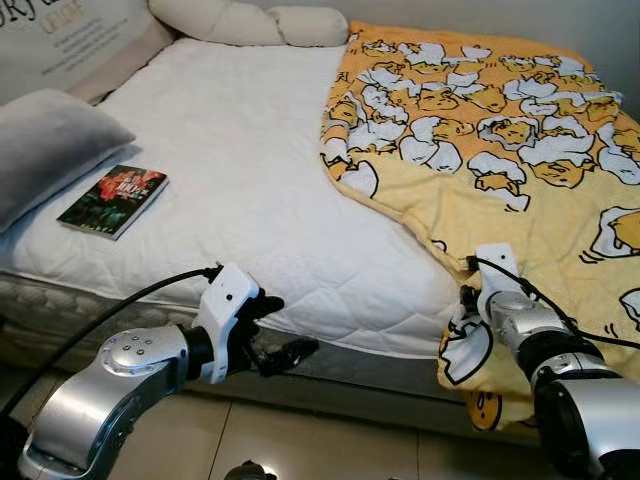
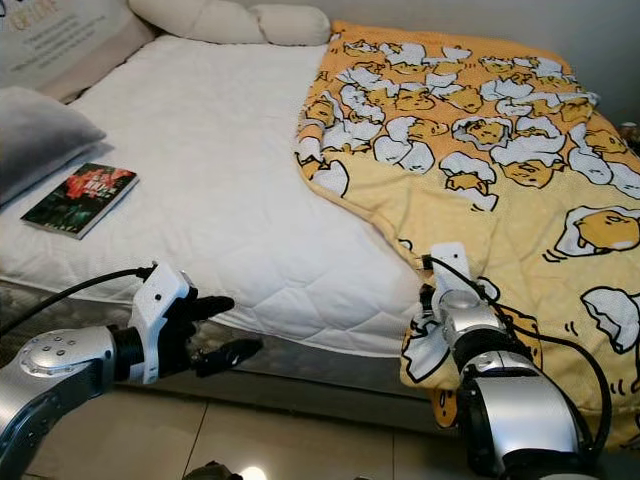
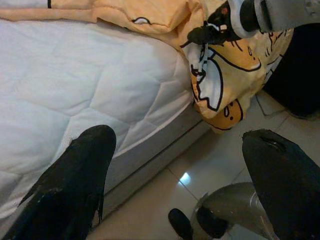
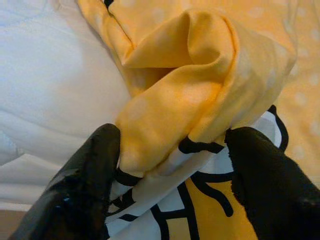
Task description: Clean up the room
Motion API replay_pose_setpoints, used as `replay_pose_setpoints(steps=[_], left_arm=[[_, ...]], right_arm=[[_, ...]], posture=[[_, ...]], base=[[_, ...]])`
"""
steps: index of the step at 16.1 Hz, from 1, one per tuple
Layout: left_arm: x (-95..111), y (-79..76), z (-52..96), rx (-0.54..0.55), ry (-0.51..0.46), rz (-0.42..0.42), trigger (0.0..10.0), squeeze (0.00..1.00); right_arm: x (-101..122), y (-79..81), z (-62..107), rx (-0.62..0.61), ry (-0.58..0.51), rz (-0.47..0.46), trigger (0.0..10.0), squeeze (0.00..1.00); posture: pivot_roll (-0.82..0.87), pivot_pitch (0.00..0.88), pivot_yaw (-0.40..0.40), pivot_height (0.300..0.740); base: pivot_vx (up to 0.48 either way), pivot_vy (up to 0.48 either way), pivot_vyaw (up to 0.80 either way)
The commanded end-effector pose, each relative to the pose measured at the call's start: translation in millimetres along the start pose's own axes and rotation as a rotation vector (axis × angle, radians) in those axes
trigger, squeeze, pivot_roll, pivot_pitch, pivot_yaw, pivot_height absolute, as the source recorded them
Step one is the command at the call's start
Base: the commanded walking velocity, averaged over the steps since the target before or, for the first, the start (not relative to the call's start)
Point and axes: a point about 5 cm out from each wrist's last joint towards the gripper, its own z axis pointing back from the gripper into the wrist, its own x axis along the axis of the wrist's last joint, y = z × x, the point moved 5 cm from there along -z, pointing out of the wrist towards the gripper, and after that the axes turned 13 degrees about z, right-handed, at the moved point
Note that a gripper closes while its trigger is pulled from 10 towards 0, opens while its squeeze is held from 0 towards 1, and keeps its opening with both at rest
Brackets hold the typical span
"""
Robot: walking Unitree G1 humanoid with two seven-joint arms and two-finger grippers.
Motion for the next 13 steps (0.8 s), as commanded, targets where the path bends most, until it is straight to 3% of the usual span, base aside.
replay_pose_setpoints(steps=[1,13], left_arm=[[-1.5,-4.4,2.1,-0.011,0.018,-0.008,10.0,0.00],[0.9,-2.3,2.6,-0.003,0.026,-0.004,10.0,0.00]], right_arm=[[5.7,-10.2,0.2,-0.012,-0.016,-0.038,0.0,0.00],[3.2,-8.4,-0.1,0.022,-0.021,-0.084,0.0,0.00]], posture=[[0.15,0.006,-0.030,0.740],[0.15,0.000,-0.024,0.740]], base=[[0.000,0.000,0.00],[0.000,0.000,0.00]])
